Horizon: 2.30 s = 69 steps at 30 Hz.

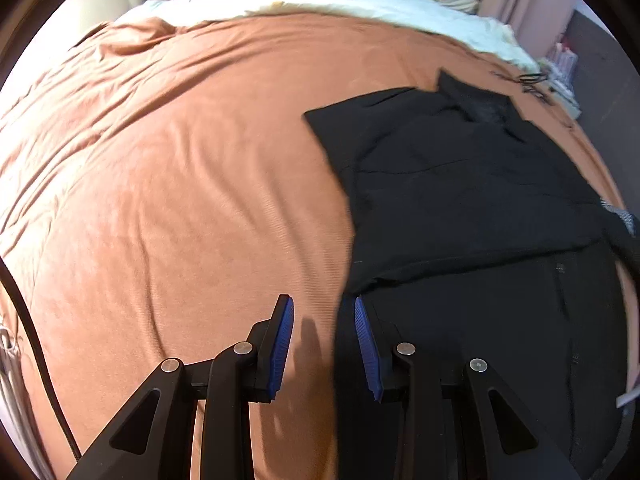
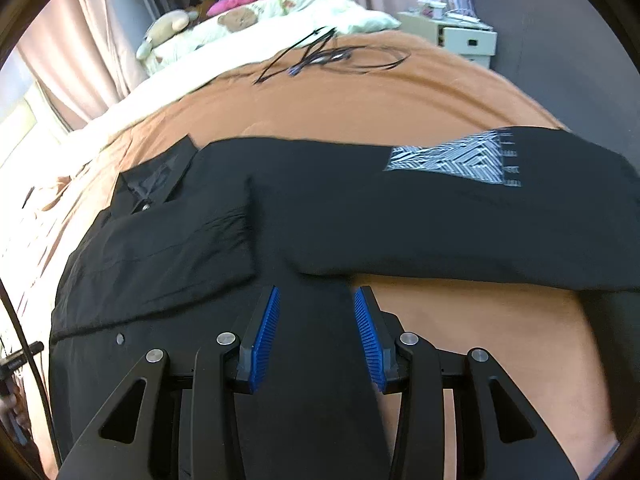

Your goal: Fold large clothes

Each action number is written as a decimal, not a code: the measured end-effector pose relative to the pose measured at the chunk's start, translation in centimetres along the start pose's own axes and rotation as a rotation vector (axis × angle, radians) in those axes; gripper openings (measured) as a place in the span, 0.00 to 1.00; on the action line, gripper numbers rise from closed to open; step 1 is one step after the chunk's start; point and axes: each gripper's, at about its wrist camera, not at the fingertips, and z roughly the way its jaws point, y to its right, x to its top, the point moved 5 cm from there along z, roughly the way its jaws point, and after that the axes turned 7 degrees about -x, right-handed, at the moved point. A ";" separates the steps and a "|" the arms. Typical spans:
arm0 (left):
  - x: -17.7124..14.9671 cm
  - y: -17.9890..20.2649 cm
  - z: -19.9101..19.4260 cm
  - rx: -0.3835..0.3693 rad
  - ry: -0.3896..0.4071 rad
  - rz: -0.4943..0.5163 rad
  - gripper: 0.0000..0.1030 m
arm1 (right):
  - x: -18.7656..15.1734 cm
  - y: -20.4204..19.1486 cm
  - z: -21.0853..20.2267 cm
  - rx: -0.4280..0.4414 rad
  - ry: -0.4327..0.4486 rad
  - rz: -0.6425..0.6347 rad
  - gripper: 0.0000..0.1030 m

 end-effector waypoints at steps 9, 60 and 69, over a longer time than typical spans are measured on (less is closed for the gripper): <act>1.6 6.4 -2.1 -0.062 0.058 0.068 0.77 | -1.7 9.0 -6.3 -0.029 0.081 0.136 0.76; 0.7 15.7 -3.6 -0.156 0.059 0.218 0.78 | -1.1 6.0 -21.5 0.196 0.427 0.325 0.00; 0.7 11.1 -8.4 -0.152 0.132 0.145 0.78 | 0.5 -4.3 -25.7 0.317 0.436 0.125 0.00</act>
